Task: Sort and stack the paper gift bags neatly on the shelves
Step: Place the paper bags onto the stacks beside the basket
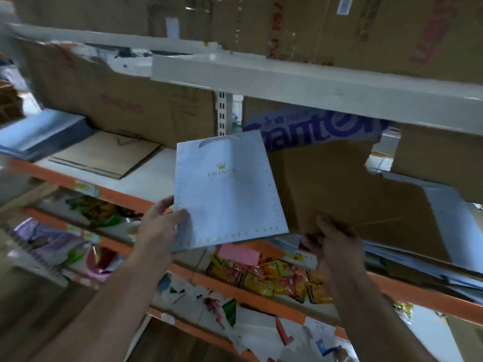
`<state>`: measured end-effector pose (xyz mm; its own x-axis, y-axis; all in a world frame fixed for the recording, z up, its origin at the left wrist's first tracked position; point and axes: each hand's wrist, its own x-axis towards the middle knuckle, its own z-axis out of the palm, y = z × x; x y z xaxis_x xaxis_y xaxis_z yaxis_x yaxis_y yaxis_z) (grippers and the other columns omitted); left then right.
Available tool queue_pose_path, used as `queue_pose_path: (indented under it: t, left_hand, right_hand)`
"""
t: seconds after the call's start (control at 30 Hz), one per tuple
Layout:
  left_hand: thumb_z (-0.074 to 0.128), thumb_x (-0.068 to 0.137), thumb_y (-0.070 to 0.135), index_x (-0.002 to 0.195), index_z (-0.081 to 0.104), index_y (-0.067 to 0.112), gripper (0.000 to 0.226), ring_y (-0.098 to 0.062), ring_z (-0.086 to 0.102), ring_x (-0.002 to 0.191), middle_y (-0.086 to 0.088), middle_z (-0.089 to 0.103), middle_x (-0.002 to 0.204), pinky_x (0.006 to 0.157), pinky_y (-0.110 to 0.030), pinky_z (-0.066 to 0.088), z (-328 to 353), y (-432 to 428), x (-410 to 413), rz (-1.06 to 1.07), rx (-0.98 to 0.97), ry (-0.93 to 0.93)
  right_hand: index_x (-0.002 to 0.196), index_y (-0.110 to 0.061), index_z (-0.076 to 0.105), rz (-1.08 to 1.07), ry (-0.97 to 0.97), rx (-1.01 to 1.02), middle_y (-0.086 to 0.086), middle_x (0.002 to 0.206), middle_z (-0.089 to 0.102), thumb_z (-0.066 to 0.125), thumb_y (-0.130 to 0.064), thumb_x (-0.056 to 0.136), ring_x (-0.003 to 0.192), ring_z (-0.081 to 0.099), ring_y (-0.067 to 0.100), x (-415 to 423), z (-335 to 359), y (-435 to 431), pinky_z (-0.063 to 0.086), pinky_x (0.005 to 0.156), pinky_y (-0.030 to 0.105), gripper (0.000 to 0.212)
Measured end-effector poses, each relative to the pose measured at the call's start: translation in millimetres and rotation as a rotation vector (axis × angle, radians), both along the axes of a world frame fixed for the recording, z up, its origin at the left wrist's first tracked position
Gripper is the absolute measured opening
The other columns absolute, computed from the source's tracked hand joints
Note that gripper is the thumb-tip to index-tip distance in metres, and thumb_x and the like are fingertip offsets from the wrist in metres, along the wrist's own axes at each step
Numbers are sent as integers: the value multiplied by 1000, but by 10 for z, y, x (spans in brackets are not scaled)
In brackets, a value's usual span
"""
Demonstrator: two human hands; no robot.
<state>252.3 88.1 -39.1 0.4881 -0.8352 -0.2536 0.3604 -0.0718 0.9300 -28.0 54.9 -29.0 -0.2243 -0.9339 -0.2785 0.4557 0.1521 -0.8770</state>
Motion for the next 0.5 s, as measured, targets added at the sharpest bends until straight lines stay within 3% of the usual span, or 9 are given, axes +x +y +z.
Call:
queue_pose_path:
  t: [0.1, 0.2, 0.33, 0.5]
  left_hand:
    - [58, 96, -2, 122, 65, 10, 29, -38, 70, 101, -12, 73, 114, 88, -60, 56, -24, 362, 568, 4, -38, -33]
    - [55, 96, -3, 115, 66, 10, 25, -33, 73, 89, -10, 75, 106, 70, -48, 62, -11, 736, 1133, 11, -52, -31]
    - [59, 97, 0, 127, 62, 9, 31, -46, 66, 103, -19, 69, 118, 89, -67, 52, -119, 1106, 1986, 103, 23, -74]
    - [60, 94, -2, 130, 61, 10, 38, -44, 69, 99, -18, 70, 119, 87, -66, 53, -198, 1421, 2809, 182, 60, -71]
  right_hand:
    - [102, -14, 63, 44, 48, -20, 7, 92, 68, 61, -7, 96, 74, 65, 22, 608, 6, 194, 55, 52, 30, 9]
    - [97, -16, 61, 99, 49, -21, 5, 91, 67, 59, -9, 99, 68, 65, 20, 1254, -12, 412, 54, 51, 30, 7]
    - [102, -11, 62, 167, 70, 5, 10, 97, 67, 57, -11, 100, 69, 63, 22, 2105, -101, 624, 50, 51, 32, 5]
    - [110, -6, 60, 214, 58, 31, 14, 105, 64, 57, -10, 100, 77, 61, 26, 2955, -159, 730, 51, 43, 26, 12]
